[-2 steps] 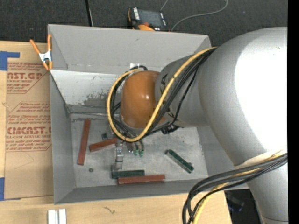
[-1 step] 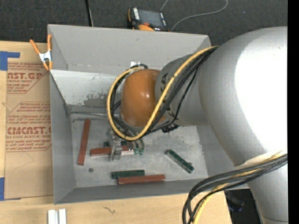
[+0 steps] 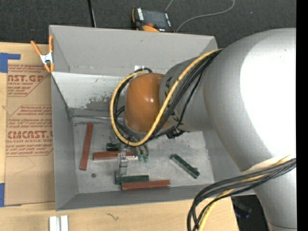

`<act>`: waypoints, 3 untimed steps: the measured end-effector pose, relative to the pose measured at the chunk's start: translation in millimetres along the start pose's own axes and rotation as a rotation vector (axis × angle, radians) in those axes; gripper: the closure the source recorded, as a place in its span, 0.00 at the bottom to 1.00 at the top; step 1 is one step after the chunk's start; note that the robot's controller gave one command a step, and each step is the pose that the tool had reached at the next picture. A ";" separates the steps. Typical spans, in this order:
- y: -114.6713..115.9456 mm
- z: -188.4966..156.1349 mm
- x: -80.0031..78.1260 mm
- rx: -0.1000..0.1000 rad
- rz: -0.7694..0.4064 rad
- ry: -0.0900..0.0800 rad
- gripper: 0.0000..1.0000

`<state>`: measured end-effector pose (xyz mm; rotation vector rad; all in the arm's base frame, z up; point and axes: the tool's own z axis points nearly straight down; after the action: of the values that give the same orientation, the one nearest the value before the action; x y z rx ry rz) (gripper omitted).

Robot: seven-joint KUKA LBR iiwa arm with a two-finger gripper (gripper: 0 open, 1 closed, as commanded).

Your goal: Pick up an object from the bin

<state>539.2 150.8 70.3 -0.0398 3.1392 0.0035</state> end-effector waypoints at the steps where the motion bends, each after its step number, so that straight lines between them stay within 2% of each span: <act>1: 0.4 -2.9 -1.6 -0.001 0.000 -0.003 1.00; 2: 12.0 -114.0 -19.8 -0.002 -0.011 -0.008 1.00; 3: -54.1 -102.8 -7.7 0.004 0.104 0.002 1.00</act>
Offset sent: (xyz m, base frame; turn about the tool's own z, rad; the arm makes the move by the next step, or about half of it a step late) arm 0.0000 0.0000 0.0000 0.0000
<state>548.0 96.7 172.9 0.1234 3.1391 -0.0025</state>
